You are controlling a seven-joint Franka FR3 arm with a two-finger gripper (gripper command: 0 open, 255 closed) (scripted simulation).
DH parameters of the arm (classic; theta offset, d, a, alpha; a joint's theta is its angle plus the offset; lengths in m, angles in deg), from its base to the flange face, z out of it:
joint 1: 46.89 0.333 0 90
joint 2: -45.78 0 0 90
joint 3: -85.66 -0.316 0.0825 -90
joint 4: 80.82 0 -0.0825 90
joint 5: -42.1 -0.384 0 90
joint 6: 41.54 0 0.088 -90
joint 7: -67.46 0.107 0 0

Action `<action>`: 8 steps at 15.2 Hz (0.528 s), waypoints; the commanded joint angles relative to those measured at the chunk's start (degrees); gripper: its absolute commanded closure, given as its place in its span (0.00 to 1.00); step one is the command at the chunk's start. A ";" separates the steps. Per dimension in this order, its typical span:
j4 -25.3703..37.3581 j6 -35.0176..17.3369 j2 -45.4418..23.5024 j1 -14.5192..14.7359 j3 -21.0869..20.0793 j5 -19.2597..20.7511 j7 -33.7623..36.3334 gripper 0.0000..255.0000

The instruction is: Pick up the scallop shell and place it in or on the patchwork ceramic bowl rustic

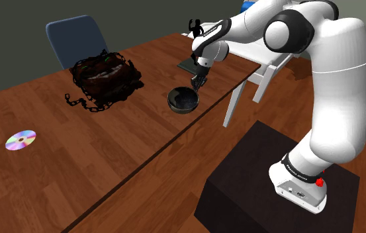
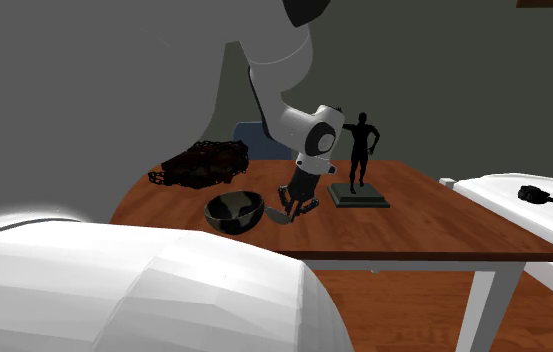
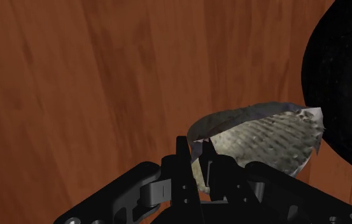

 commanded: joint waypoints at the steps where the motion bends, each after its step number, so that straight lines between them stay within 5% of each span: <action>1: 0.01 0.01 -0.04 0.01 -0.03 -0.01 -0.01 1.00; 8: 0.19 3.32 3.41 0.49 0.84 1.57 1.81 1.00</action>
